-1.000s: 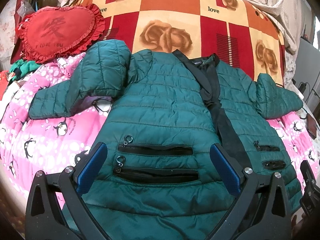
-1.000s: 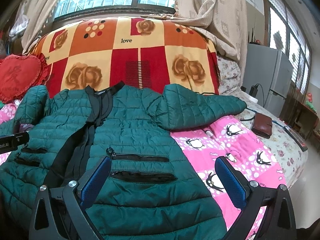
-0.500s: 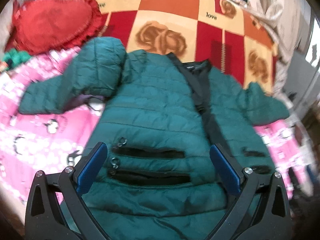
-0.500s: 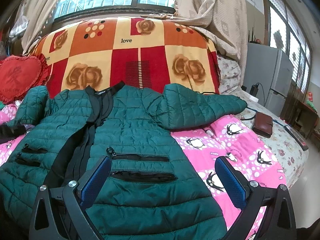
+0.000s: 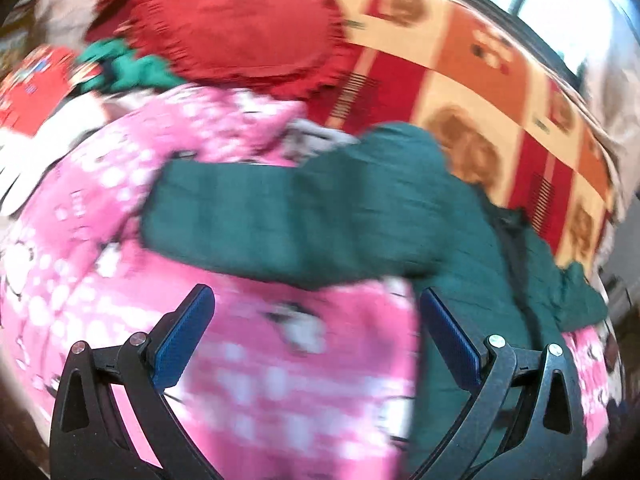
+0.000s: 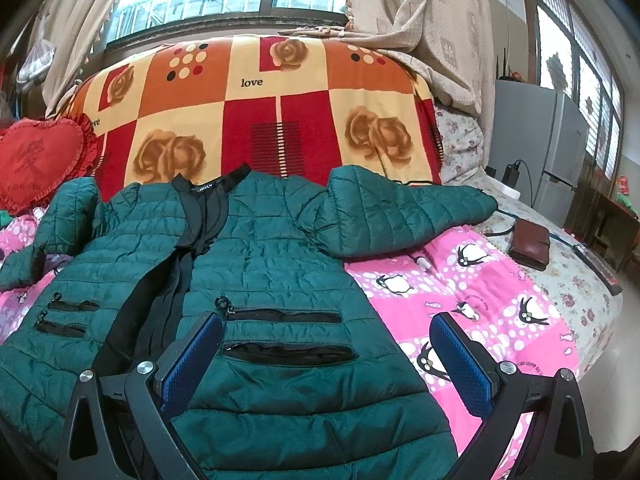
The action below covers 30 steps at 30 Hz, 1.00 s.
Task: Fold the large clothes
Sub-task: 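Reach the left tool to the sleeve cuff nearest it and grasp it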
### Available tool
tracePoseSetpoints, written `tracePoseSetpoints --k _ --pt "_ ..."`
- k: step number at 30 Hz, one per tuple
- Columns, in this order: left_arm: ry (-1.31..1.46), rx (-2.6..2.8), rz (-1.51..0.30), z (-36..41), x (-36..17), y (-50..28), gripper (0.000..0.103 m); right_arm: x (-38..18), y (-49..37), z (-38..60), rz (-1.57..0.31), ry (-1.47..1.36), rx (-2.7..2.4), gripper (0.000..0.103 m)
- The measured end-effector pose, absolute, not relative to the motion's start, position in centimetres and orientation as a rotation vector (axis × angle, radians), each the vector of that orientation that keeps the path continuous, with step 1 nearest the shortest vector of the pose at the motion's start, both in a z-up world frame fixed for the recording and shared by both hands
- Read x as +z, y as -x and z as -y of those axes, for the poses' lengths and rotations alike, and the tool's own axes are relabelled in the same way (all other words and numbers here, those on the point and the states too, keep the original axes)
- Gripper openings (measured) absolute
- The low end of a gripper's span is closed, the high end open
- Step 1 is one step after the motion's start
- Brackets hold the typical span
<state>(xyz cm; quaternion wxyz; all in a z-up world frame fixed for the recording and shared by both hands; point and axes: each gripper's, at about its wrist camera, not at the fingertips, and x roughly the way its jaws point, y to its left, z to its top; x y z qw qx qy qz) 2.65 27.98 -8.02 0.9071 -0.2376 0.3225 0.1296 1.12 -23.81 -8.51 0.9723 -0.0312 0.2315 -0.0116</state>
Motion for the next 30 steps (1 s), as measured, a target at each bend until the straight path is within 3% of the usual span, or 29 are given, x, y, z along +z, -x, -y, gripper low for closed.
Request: tracePoseSetpoints --k 12,19,20,21,22,24,30 --pt "0.753 0.354 -0.733 -39.2 -14.8 -5.9 0.102 -9.1 -2.0 23.6 -0.516 0.065 -0.019 0.103" --pt "0.621 0.446 -0.809 -38.7 -15.3 -9.7 0.102 -9.3 -2.4 23.7 -0.53 0.073 -0.028 0.103" --pt "0.595 0.467 -0.811 -38.4 -15.3 -9.8 0.092 -9.3 -2.4 23.7 -0.533 0.074 -0.03 0.103" --pt "0.576 0.489 -0.799 -38.3 -15.3 -9.6 0.073 -9.3 -2.5 23.7 -0.535 0.077 -0.031 0.103" --pt "0.575 0.489 -0.788 -38.2 -15.3 -9.7 0.066 -9.3 -2.5 23.6 -0.537 0.08 -0.032 0.103" --pt "0.584 0.478 -0.763 -38.4 -15.0 -9.5 0.029 -9.4 -2.5 23.4 -0.539 0.089 -0.031 0.103" --pt "0.621 0.531 -0.601 -39.5 -11.6 -5.3 0.023 -9.4 -2.4 23.5 -0.532 0.094 -0.035 0.103"
